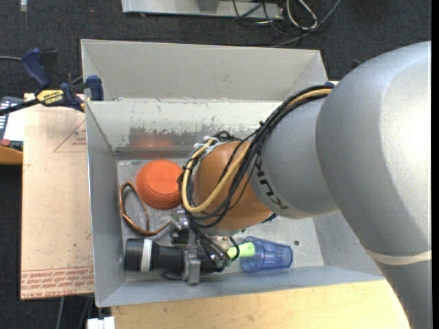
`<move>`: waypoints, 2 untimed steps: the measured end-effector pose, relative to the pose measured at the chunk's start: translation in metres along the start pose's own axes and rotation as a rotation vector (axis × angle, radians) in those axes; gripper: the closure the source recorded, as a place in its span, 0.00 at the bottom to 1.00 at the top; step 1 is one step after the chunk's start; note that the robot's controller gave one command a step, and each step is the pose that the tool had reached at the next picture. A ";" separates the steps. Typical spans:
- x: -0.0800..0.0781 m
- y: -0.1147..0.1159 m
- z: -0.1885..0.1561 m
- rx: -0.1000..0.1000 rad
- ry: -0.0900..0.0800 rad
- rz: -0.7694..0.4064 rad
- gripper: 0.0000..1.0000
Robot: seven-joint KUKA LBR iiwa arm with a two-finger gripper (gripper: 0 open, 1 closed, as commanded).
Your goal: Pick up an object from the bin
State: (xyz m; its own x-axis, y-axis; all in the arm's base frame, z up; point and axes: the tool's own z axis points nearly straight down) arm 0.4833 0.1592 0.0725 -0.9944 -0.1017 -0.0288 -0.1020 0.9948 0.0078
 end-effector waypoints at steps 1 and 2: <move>-0.003 -0.003 -0.004 0.005 0.020 0.138 0.00; -0.002 0.000 -0.001 -0.002 -0.003 0.010 0.00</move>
Offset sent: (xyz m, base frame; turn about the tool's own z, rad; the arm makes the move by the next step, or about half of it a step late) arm 0.0001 -0.0001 0.0001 0.0083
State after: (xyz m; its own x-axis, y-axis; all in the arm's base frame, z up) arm 0.4850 0.1599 0.0734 -0.9953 -0.0913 -0.0317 -0.0916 0.9957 0.0099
